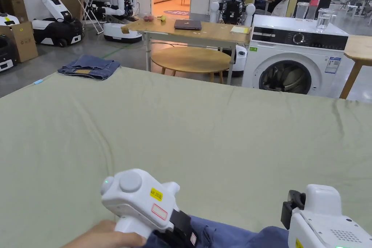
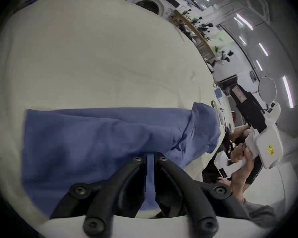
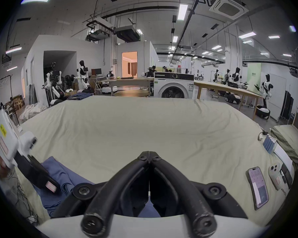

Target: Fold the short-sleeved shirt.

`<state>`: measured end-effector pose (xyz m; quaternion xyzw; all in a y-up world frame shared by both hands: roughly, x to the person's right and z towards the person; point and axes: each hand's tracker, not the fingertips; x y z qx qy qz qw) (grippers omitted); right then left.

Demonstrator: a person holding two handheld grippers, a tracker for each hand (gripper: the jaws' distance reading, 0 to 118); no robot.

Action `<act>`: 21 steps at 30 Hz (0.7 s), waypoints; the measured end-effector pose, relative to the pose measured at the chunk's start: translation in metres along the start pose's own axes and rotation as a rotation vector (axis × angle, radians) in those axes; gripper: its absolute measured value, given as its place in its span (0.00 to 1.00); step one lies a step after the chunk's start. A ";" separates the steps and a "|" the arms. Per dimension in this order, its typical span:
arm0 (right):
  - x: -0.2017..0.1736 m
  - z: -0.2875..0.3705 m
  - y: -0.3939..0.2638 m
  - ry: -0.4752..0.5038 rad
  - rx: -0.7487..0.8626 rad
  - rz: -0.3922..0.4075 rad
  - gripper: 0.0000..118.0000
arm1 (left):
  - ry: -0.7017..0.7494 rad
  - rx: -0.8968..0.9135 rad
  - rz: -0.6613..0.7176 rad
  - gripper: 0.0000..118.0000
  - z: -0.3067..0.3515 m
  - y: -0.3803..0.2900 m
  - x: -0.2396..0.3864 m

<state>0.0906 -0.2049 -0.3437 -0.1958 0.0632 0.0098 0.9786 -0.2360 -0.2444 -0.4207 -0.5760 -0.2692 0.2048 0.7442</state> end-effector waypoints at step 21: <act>0.001 0.001 -0.001 0.001 0.000 -0.024 0.00 | -0.130 0.159 0.064 0.03 -0.011 -0.017 -0.022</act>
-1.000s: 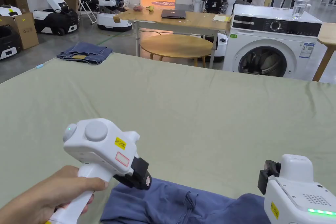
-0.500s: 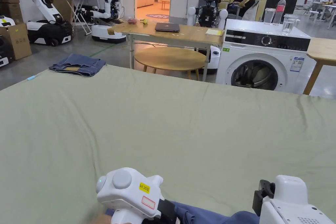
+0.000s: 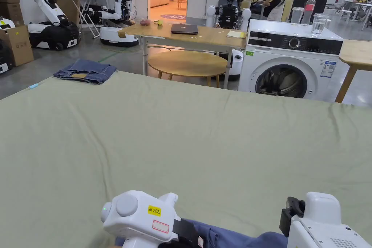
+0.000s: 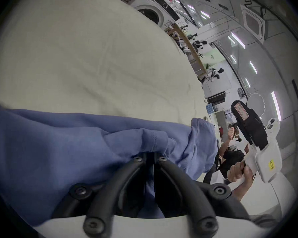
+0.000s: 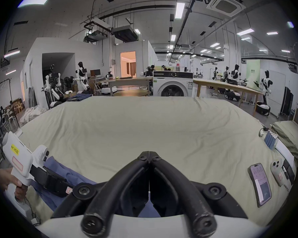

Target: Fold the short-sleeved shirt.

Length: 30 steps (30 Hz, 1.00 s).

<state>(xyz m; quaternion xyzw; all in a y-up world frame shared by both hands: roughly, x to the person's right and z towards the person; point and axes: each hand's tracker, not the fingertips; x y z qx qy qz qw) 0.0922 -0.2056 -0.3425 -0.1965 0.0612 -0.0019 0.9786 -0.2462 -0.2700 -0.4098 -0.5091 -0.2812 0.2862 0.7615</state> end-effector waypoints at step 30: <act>-0.012 -0.006 0.000 0.030 -0.015 0.015 0.00 | -0.281 0.126 0.252 0.56 0.121 -0.024 -0.124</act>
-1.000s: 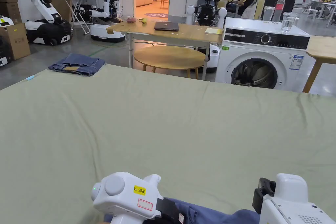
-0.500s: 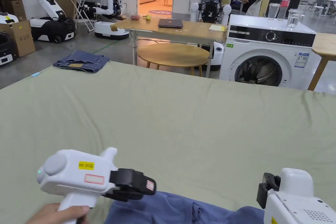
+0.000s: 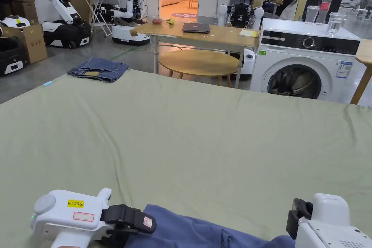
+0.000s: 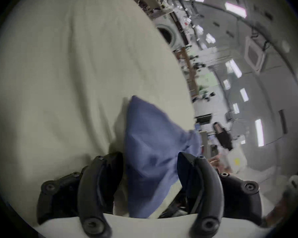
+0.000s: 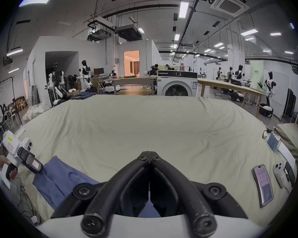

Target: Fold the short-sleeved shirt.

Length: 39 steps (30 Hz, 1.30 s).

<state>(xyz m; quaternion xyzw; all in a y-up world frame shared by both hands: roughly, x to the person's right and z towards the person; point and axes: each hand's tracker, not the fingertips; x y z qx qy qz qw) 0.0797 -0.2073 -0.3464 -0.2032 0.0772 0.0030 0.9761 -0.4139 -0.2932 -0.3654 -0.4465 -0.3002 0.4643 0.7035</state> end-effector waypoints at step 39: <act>0.001 0.006 0.008 0.023 0.016 0.002 0.00 | 0.706 0.071 -0.444 0.03 -0.011 -0.015 0.230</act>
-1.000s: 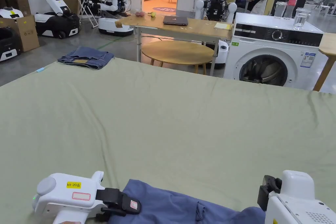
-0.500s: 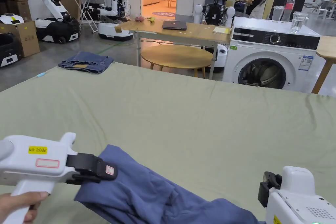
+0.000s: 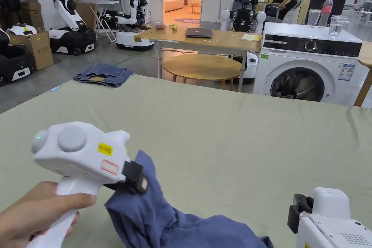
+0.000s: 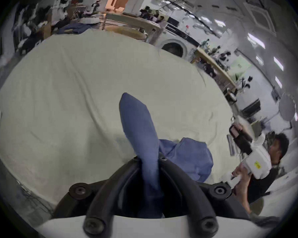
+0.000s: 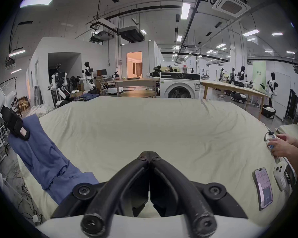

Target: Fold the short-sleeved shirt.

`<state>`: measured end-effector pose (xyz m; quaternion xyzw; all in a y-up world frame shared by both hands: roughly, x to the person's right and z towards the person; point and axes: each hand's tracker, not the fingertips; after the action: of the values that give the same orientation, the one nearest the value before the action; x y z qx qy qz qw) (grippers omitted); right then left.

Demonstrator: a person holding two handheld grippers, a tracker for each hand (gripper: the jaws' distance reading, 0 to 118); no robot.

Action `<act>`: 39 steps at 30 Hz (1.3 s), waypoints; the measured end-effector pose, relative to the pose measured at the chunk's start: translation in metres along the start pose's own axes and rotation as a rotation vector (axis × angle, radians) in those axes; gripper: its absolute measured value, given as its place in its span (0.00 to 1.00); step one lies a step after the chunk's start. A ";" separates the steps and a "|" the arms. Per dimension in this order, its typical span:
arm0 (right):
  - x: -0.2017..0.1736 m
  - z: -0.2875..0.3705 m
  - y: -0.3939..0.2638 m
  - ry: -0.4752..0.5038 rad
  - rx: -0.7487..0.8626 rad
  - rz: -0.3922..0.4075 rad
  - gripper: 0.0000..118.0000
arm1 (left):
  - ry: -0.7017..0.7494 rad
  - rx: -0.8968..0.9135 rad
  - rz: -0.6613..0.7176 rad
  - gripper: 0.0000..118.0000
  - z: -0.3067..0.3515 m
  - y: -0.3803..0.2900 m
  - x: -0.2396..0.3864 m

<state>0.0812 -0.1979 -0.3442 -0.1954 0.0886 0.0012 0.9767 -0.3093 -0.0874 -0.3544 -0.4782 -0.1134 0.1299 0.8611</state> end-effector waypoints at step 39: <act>0.041 0.019 -0.006 -0.058 -0.001 -0.063 0.00 | -0.459 -0.225 0.072 0.03 -0.157 -0.017 0.087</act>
<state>0.1256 -0.1976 -0.3314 -0.1987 0.0542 -0.0240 0.9783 -0.1755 -0.1919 -0.4149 -0.5328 -0.3027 0.2523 0.7489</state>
